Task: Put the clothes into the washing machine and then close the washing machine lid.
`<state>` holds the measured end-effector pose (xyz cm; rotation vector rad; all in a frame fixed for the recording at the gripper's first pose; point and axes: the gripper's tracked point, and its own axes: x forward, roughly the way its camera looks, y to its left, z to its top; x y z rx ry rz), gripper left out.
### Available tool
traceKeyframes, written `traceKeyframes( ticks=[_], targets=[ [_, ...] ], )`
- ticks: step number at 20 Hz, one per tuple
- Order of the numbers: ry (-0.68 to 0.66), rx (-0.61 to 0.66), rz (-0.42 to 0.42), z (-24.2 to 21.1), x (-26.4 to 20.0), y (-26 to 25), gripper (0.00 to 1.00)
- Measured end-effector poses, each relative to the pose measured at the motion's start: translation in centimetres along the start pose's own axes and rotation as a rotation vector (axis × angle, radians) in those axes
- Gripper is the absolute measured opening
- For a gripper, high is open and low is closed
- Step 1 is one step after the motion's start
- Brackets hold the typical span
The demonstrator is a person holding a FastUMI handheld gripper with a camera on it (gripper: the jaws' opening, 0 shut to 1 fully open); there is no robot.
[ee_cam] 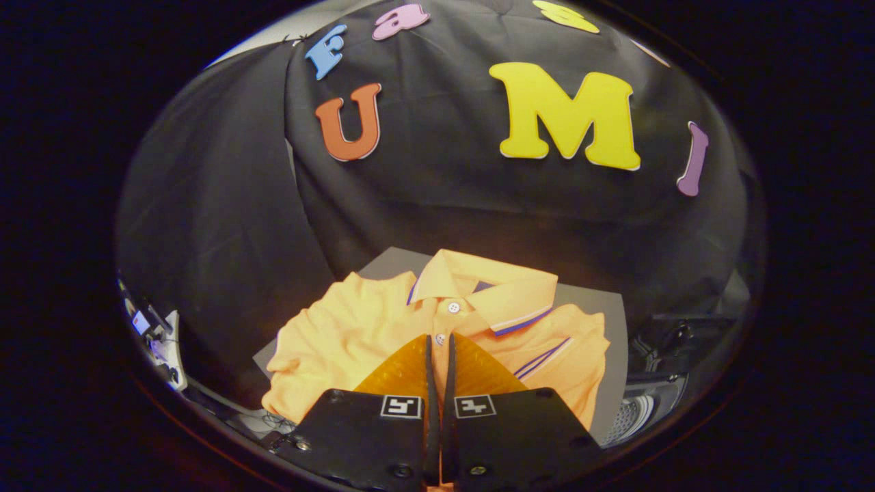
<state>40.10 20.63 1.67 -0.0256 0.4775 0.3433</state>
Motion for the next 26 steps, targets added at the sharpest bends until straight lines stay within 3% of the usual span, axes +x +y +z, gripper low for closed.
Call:
traceKeyframes(
  ticks=[7, 13, 26],
  targets=[
    [-0.165, 0.059, 0.057, 8.2, -6.8, 0.0, 0.05],
    [-0.212, 0.08, 0.02, 9.5, -10.0, -4.7, 0.05],
    [-0.229, 0.222, -0.252, 4.7, -17.6, -26.3, 0.04]
  ],
)
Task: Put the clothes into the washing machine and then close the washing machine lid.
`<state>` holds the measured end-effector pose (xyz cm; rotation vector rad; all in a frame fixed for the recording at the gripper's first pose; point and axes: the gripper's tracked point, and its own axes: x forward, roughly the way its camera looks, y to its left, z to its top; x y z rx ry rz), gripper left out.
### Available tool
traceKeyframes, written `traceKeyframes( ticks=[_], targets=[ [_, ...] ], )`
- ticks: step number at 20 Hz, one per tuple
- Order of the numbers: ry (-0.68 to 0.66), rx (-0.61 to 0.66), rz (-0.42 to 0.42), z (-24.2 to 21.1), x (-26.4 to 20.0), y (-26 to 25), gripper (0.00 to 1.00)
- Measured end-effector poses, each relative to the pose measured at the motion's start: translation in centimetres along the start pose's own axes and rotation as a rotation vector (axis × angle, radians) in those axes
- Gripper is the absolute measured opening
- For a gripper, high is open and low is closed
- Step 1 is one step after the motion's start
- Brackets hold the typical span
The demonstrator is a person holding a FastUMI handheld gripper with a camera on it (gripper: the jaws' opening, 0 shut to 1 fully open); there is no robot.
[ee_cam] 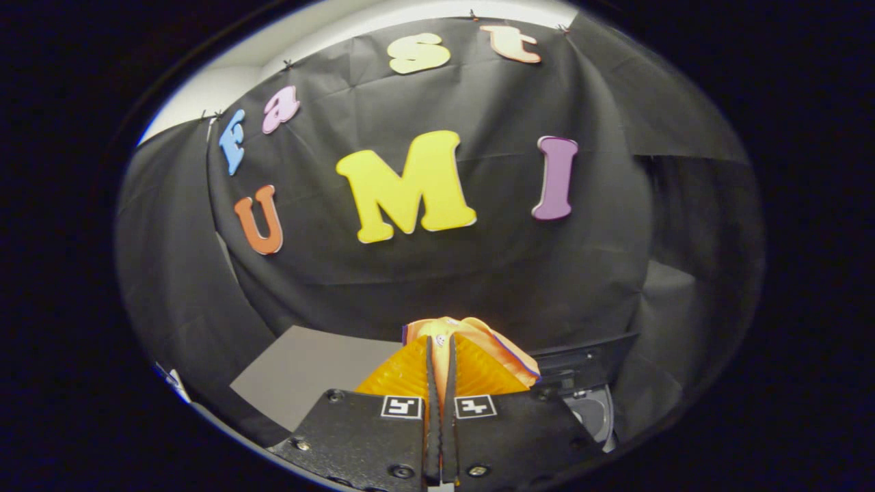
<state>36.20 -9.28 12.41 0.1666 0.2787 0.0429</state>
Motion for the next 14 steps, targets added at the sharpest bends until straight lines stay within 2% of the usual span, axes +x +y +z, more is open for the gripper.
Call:
traceKeyframes(
  ticks=[6, 14],
  targets=[
    [0.011, 0.039, -0.075, -1.6, -0.9, -6.1, 0.05],
    [0.056, 0.053, -0.111, -5.4, 0.0, -9.2, 0.05]
  ],
)
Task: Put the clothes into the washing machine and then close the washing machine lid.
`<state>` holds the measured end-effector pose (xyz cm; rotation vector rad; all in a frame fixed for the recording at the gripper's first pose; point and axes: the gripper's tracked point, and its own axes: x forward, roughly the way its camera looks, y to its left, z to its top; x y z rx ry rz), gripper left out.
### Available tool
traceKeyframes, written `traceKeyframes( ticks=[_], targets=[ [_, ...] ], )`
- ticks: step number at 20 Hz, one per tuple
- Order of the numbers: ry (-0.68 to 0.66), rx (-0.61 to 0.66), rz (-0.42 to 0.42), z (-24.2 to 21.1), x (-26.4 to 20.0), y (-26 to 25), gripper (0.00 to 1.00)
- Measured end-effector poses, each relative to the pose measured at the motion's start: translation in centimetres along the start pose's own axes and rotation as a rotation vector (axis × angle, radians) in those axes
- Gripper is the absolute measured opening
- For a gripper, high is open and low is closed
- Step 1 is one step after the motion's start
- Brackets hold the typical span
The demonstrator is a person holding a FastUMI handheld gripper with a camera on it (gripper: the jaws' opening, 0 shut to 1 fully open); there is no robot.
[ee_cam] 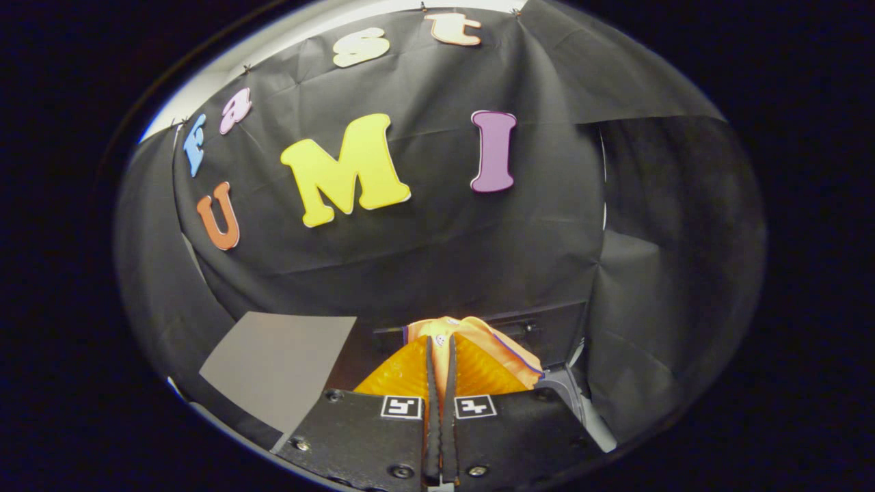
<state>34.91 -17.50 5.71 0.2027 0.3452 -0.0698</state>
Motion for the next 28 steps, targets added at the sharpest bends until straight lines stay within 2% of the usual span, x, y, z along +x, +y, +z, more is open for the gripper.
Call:
traceKeyframes(
  ticks=[7, 12, 16, 20, 23, 24, 25, 26, 27, 28],
  targets=[
    [0.116, -0.016, -0.043, -6.7, 3.6, -1.9, 0.05],
    [0.256, -0.036, -0.109, -12.5, 7.3, -4.5, 0.05],
    [0.402, 0.015, -0.142, -16.6, 10.1, -6.0, 0.04],
    [0.468, 0.054, -0.192, -18.7, 12.2, -7.5, 0.05],
    [0.544, 0.034, -0.211, -19.8, 13.1, -8.0, 0.05],
    [0.614, 0.044, -0.242, -21.1, 12.6, -8.7, 0.09],
    [0.664, 0.079, -0.262, -21.8, 12.2, -8.9, 0.41],
    [0.693, 0.108, -0.247, -22.9, 12.3, -8.5, 0.72],
    [0.686, 0.128, -0.246, -22.9, 12.5, -8.4, 1.0],
    [0.676, 0.135, -0.25, -22.9, 12.7, -8.5, 1.0]
  ],
)
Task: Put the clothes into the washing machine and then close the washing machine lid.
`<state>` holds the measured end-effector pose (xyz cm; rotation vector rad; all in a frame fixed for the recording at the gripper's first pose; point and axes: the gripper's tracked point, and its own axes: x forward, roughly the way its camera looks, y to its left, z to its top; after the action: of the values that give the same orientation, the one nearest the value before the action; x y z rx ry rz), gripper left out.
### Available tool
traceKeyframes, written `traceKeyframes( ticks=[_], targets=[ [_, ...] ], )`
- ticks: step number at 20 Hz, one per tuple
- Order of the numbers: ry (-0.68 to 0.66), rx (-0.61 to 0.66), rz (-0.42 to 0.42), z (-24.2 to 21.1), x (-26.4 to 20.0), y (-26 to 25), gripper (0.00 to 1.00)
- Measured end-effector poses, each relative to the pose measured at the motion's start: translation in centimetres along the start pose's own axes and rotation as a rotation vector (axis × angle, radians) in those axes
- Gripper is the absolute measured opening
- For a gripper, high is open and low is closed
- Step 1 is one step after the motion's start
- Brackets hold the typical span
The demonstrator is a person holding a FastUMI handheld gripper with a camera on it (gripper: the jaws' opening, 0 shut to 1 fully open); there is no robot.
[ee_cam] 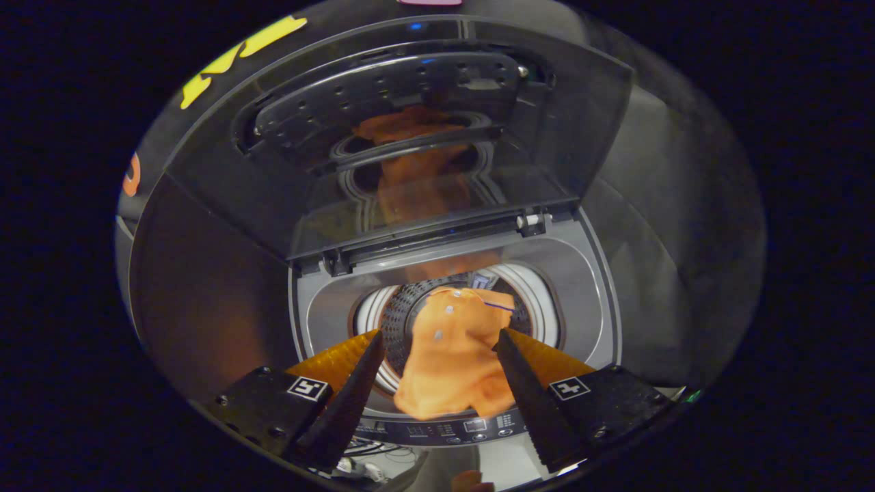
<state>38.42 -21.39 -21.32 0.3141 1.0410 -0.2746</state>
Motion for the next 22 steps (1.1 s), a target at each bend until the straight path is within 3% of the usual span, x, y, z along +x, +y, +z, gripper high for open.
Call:
traceKeyframes(
  ticks=[7, 12, 18, 22],
  targets=[
    [-0.08, -0.081, -0.002, 1.4, -2.7, 0.2, 1.0],
    [-0.204, -0.122, 0.058, 4.6, -9.2, 2.0, 1.0],
    [-0.363, -0.138, 0.133, 11.8, -17.6, 5.4, 1.0],
    [-0.384, -0.153, 0.141, 16.8, -16.8, 8.0, 1.0]
  ],
)
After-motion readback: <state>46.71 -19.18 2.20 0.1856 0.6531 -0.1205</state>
